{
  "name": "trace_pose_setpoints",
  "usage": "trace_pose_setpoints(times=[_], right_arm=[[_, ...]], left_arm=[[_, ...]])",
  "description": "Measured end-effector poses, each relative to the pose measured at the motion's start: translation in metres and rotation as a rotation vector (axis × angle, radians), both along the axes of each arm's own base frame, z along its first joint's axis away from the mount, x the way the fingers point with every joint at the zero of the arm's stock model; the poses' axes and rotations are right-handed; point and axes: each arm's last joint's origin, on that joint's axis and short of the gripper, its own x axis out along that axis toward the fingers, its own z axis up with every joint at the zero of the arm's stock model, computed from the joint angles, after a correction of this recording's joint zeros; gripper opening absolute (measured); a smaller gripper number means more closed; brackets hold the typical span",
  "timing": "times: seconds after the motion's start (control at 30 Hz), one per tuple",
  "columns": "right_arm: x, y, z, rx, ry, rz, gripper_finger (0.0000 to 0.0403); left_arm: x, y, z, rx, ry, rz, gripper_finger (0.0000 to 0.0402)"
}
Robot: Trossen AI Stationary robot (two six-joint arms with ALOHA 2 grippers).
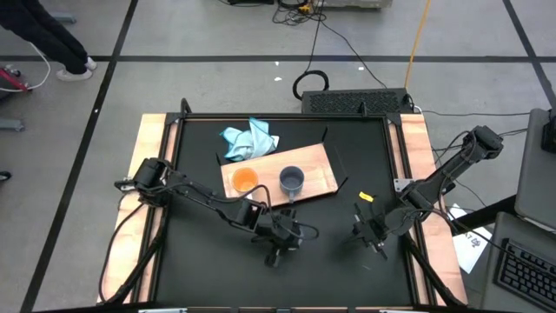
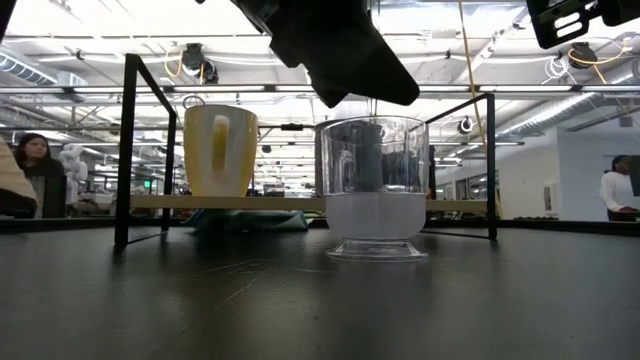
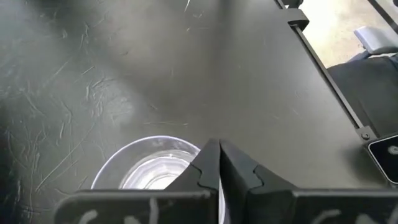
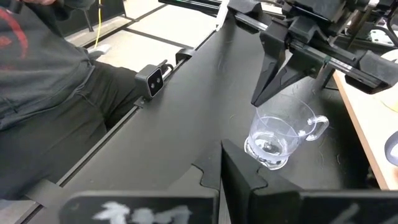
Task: Stack small to large cups/mugs on shelf
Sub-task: Put the transparent mug on the shelf
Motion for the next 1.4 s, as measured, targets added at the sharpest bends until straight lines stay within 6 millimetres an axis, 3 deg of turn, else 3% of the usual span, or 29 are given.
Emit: trace_pose_setpoints(times=[0.17, 0.47, 0.57, 0.87, 1.2, 1.3, 1.4], right_arm=[[0.000, 0.000, 0.000, 0.003, 0.002, -0.002, 0.0000], [0.000, 0.000, 0.000, 0.001, 0.001, -0.001, 0.0000], [0.000, 0.000, 0.000, 0.001, 0.001, -0.001, 0.0000], [0.000, 0.000, 0.000, 0.001, 0.000, 0.000, 0.0000], [0.000, 0.000, -0.001, -0.003, 0.008, -0.002, 0.0000], [0.000, 0.000, -0.001, -0.002, 0.008, -0.002, 0.0000], [0.000, 0.000, -0.001, -0.005, 0.012, -0.002, 0.0000]], left_arm=[[-0.001, -0.002, 0.005, 0.016, 0.036, -0.007, 0.0050], [-0.001, -0.005, 0.042, 0.049, 0.144, 0.016, 0.0144], [0.003, -0.005, 0.037, 0.057, 0.206, 0.034, 0.0156], [0.026, -0.008, 0.014, 0.167, 0.398, 0.052, 0.0159], [0.037, -0.005, 0.017, 0.183, 0.374, 0.049, 0.0158], [0.039, -0.001, 0.017, 0.174, 0.372, 0.058, 0.0141], [0.040, 0.002, 0.018, 0.165, 0.367, 0.063, 0.0100]])
